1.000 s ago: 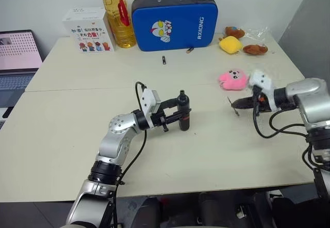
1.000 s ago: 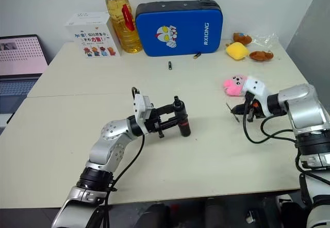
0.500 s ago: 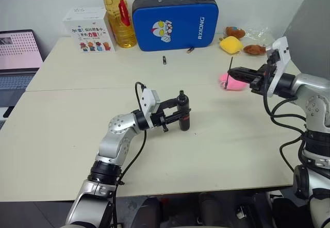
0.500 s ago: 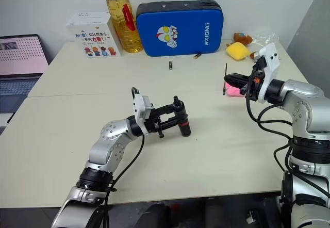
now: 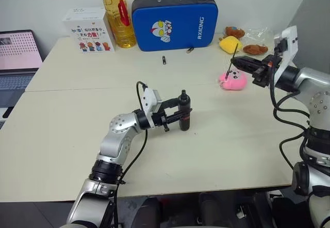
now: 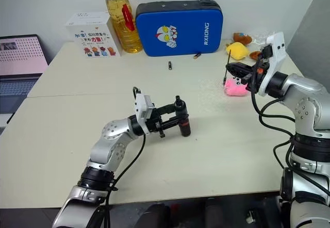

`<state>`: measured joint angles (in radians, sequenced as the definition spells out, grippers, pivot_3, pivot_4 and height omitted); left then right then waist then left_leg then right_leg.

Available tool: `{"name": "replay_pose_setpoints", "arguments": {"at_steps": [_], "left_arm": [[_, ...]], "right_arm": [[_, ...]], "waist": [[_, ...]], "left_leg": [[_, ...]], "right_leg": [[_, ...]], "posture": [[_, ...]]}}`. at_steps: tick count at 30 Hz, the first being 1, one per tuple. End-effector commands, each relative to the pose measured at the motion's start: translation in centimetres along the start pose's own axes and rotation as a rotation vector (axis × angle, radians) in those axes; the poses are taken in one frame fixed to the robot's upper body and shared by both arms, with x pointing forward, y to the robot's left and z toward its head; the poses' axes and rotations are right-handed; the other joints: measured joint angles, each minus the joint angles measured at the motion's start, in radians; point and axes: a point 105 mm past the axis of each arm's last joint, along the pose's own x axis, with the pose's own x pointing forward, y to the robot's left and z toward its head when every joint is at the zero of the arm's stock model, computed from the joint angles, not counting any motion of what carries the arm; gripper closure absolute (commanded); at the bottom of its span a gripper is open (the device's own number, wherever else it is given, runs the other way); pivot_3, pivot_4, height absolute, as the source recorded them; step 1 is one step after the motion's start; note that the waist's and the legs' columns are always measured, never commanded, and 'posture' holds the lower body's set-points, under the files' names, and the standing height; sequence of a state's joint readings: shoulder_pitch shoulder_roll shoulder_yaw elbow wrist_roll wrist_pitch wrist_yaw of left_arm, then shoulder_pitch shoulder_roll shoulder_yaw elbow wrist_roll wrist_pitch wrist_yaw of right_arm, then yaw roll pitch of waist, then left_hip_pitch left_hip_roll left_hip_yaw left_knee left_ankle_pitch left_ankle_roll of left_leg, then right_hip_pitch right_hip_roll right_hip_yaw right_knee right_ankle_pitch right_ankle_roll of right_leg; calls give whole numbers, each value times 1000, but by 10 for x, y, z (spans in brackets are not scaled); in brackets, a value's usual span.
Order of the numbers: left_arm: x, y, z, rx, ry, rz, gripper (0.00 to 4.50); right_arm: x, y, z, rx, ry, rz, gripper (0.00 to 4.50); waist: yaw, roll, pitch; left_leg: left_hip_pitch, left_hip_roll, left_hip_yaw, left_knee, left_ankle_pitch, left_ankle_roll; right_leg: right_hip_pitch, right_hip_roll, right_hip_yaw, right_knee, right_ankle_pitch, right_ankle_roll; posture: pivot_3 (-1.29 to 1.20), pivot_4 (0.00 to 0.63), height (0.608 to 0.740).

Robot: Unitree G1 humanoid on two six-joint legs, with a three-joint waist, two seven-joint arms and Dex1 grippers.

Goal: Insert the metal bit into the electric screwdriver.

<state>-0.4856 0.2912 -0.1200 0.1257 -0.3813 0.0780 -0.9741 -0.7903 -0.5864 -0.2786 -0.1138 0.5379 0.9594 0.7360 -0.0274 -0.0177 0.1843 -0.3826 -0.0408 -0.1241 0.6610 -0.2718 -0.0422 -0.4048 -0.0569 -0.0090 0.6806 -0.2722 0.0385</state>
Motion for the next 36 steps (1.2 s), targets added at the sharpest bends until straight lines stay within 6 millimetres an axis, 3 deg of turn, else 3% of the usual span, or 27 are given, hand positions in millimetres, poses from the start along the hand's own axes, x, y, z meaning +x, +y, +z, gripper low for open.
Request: {"name": "replay_pose_setpoints", "arguments": {"at_steps": [1, 10, 21, 25, 32, 34, 36], "left_arm": [[3, 1, -3, 13, 17, -3, 2808], [5, 1, -4, 10, 10, 2, 2808], [3, 7, 5, 42, 6, 5, 2808], [-2, 24, 29, 89, 9, 15, 2808], [-37, 60, 72, 237, 210, -59, 2808], [-47, 66, 77, 271, 292, -88, 2808], [-71, 64, 66, 332, 519, -225, 2808]], "right_arm": [[-1, 8, 21, -49, -72, 12, 4453], [2, 14, 32, -45, -104, 32, 4453], [4, 3, 31, -45, -108, -7, 4453], [1, 5, 31, -54, -103, 0, 4453], [-6, 21, 19, -71, -38, 92, 4453], [-8, 27, 13, -75, -17, 122, 4453], [-12, 44, -4, -81, 34, 189, 4453]], "waist": [[0, 0, 0], [0, 0, 0], [0, 0, 0], [0, 0, 0], [-7, 0, 1], [-5, 1, 2], [-5, 1, 2]], "left_leg": [[0, 0, 0, 0, 0, 0], [0, 0, 0, 0, 0, 0], [0, 0, 1, 0, 0, 0], [0, 0, 1, 0, 0, 0], [-3, 0, 1, -1, -1, 1], [-2, 0, 1, -2, -1, 2], [-3, 0, 1, -1, -1, 2]], "right_leg": [[0, 0, 0, 0, 0, 0], [0, 0, 0, 0, 0, 0], [0, 0, 0, 0, 0, 0], [0, 0, 0, 0, 0, 0], [-2, 3, -1, -1, 0, 0], [-2, 1, 0, -1, 0, 0], [-2, 1, -1, -1, 0, 0]], "posture": [[0, 150, 740], [0, 150, 740], [0, 150, 740], [0, 150, 740], [0, 150, 740], [0, 150, 740], [0, 150, 740]]}}
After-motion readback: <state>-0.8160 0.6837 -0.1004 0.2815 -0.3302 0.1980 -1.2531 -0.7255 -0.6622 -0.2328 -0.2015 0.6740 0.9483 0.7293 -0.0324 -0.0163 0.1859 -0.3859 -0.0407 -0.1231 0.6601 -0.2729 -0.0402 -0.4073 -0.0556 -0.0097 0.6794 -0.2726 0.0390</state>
